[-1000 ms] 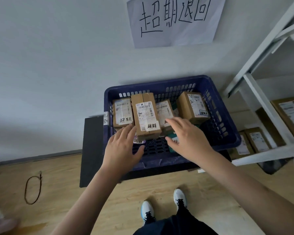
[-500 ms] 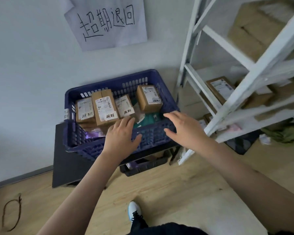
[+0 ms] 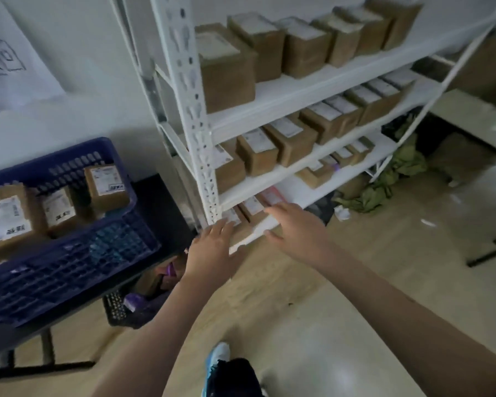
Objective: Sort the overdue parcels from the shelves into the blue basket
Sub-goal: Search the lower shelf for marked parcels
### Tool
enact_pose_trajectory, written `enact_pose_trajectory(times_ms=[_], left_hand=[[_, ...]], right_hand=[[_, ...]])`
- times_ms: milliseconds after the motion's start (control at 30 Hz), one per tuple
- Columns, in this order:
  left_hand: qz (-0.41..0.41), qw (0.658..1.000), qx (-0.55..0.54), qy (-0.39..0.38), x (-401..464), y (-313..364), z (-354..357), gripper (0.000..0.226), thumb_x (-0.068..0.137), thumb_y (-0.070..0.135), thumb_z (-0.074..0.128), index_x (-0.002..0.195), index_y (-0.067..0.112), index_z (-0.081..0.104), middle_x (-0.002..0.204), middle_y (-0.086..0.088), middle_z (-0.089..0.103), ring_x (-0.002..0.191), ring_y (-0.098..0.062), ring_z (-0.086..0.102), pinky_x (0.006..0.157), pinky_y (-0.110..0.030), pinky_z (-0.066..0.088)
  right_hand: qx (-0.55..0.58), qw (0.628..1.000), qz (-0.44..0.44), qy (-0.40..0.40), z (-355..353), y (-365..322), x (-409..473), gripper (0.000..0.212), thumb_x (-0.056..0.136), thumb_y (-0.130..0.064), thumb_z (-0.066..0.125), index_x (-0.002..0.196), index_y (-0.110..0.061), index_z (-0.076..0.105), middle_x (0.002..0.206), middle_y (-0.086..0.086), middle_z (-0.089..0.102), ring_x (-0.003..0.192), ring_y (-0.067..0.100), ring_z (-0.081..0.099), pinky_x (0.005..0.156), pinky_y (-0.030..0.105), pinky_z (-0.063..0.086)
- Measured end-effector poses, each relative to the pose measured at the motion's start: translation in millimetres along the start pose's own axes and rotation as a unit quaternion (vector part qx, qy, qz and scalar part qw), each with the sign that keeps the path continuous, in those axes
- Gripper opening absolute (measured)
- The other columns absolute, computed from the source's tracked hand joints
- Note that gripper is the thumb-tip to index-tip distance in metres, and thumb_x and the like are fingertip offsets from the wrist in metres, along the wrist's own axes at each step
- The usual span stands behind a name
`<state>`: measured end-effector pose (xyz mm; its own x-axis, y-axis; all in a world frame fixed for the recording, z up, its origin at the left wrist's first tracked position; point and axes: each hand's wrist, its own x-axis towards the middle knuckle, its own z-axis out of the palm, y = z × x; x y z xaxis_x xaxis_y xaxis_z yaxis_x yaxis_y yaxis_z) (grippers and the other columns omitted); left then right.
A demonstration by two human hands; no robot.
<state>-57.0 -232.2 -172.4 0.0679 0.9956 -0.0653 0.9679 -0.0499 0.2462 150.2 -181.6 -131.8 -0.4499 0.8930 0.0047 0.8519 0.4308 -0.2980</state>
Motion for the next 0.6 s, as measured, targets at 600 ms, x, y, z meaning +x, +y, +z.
enact_pose_trajectory(times_ms=[600], left_hand=[[0.058,0.998,-0.005,-0.031,265.3,238.4,74.5,0.053,0.095,0.048,0.054,0.141,0.023,0.048,0.15,0.003,0.047,0.131,-0.024,0.053,0.101,-0.044,0.05]], right_hand=[[-0.008,0.996,0.087,-0.022,-80.6,346.0,60.3,0.049,0.1,-0.037,0.052,0.146,-0.021,0.047,0.142,-0.001,0.051,0.129,0.022,0.049,0.098,0.038,0.048]])
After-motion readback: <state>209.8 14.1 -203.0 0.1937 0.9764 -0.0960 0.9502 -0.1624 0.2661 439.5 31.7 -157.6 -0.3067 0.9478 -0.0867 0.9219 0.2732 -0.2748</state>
